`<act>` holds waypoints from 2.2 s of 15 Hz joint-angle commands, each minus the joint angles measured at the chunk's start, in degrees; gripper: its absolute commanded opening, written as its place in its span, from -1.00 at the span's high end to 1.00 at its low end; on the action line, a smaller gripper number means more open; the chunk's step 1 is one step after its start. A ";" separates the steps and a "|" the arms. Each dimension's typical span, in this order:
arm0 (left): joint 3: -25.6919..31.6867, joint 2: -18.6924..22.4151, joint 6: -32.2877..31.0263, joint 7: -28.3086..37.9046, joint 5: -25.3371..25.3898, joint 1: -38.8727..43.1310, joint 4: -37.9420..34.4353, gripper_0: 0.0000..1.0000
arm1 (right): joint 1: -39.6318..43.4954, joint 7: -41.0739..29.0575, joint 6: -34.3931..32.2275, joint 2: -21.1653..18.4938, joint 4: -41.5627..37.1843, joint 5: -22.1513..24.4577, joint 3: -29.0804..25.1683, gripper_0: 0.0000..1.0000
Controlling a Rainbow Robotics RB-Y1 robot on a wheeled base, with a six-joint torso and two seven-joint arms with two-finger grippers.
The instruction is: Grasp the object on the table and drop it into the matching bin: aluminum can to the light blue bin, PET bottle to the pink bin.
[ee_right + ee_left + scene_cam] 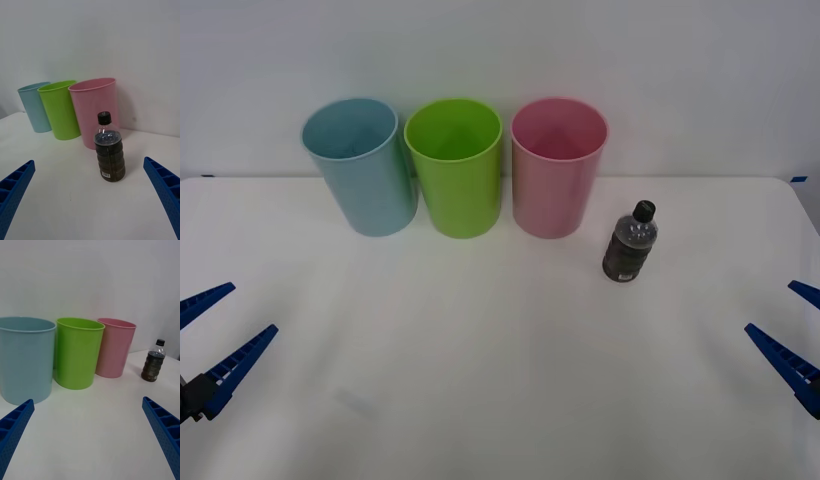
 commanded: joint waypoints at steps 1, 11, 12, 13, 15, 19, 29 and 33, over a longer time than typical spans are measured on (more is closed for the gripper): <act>0.00 0.00 0.00 0.00 0.00 0.00 0.00 -1.00 | 0.00 0.00 0.00 0.00 0.00 0.00 0.00 -1.00; 0.00 0.00 0.00 0.00 0.00 0.00 0.00 -1.00 | -3.30 2.99 1.88 -1.87 9.48 1.07 4.86 -1.00; 0.00 0.00 0.00 0.00 0.00 0.00 0.00 -1.00 | -4.18 3.60 2.24 -1.87 10.89 1.07 5.65 -1.00; 0.00 0.00 0.00 0.00 0.00 0.00 0.00 -1.00 | -5.06 4.31 2.76 -1.87 12.30 1.07 6.53 -1.00; 0.00 0.00 0.00 0.00 0.00 0.00 0.00 -1.00 | -6.46 6.86 4.70 -1.79 13.88 0.99 8.20 -1.00; 0.00 0.00 0.00 0.00 0.00 0.00 0.00 -1.00 | -7.61 15.47 13.22 -1.52 13.97 0.19 12.77 -1.00; 0.00 0.00 0.00 0.00 0.00 0.00 0.00 -1.00 | -12.62 18.28 28.25 4.28 13.97 2.39 19.54 -1.00; 0.00 0.00 0.00 0.00 0.00 0.00 0.00 -1.00 | -14.64 18.28 33.70 4.89 13.97 2.74 22.97 -1.00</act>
